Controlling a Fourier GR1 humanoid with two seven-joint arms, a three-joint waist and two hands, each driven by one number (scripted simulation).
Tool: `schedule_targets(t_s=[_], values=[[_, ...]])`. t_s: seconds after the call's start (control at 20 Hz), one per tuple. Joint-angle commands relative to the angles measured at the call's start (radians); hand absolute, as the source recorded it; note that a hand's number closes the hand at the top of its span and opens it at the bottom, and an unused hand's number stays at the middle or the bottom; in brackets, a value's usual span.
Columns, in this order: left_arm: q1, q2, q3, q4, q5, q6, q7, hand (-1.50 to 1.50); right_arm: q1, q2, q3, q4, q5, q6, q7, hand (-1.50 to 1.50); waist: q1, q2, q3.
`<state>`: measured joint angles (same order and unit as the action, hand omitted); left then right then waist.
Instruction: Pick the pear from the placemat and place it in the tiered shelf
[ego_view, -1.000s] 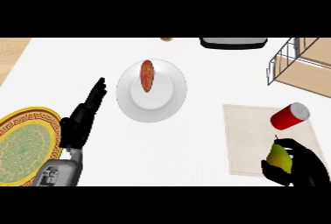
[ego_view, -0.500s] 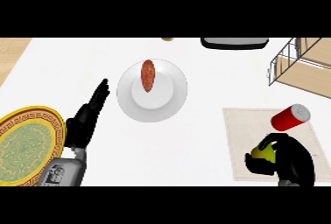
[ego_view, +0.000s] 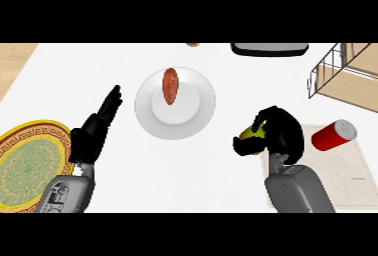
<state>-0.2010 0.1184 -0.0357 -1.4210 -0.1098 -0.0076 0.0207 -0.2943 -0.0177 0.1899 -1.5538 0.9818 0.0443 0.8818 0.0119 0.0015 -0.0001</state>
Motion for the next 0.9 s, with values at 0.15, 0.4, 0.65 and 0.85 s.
schedule_targets(t_s=[0.15,0.4,0.65,0.85], values=[[0.016,-0.024,-0.022,-0.017,-0.004,0.001,0.023,0.0,-0.031,0.017,0.064,-0.176,-0.045,-0.23,0.031,1.5,-0.011,-0.006,0.001],[0.045,-0.004,-0.005,-0.039,0.011,-0.026,0.013,0.0,-0.149,0.017,0.034,-0.265,0.051,-0.162,0.148,1.5,-0.011,-0.003,0.0],[0.022,-0.009,0.01,-0.013,-0.011,0.006,0.001,0.0,-0.282,-0.043,-0.074,-0.372,0.137,-0.002,0.236,1.5,-0.017,-0.004,-0.001],[0.036,-0.019,-0.009,-0.017,-0.035,0.015,-0.021,0.0,-0.326,-0.09,-0.117,-0.417,0.189,0.092,0.265,1.5,-0.017,-0.004,-0.001]])
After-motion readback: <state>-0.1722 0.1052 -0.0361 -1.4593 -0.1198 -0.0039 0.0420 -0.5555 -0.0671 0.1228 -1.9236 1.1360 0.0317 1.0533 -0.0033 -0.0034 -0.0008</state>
